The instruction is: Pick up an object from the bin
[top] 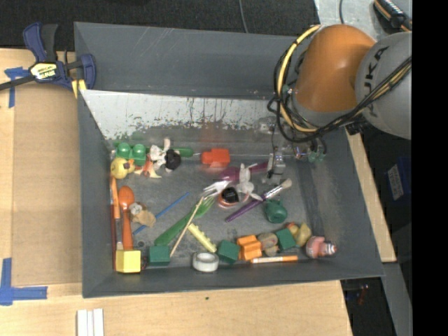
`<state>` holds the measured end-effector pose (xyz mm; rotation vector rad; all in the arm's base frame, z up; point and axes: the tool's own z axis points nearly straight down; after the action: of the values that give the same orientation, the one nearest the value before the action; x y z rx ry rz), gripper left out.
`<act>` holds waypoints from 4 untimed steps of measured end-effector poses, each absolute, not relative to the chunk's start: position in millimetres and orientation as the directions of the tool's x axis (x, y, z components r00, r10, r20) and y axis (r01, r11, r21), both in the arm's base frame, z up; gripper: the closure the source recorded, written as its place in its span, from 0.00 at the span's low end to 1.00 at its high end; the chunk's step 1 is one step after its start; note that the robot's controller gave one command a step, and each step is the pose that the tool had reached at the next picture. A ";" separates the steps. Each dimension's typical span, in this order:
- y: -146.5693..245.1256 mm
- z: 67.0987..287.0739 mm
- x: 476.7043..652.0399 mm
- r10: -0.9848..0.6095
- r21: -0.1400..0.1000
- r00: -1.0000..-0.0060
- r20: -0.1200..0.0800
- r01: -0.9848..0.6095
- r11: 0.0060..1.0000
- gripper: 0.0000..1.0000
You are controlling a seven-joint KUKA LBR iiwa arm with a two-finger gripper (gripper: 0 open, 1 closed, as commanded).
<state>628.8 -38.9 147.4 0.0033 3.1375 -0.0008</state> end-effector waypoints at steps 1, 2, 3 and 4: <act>-53.6 87.5 601.8 -0.165 -0.002 -0.986 -0.009 -0.165 0.986 0.00; -67.1 71.7 593.5 -0.191 0.001 -0.982 -0.009 -0.191 0.982 0.00; -60.4 93.3 600.7 -0.383 -0.004 -0.924 -0.012 -0.383 0.924 0.00; 19.6 73.4 615.9 -0.374 -0.005 -0.927 -0.017 -0.374 0.927 0.00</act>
Offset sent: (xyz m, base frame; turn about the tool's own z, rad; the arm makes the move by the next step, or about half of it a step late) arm -0.0468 -0.0526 -0.0750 -0.1802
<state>615.9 19.6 73.4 -0.5959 3.0664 -0.0024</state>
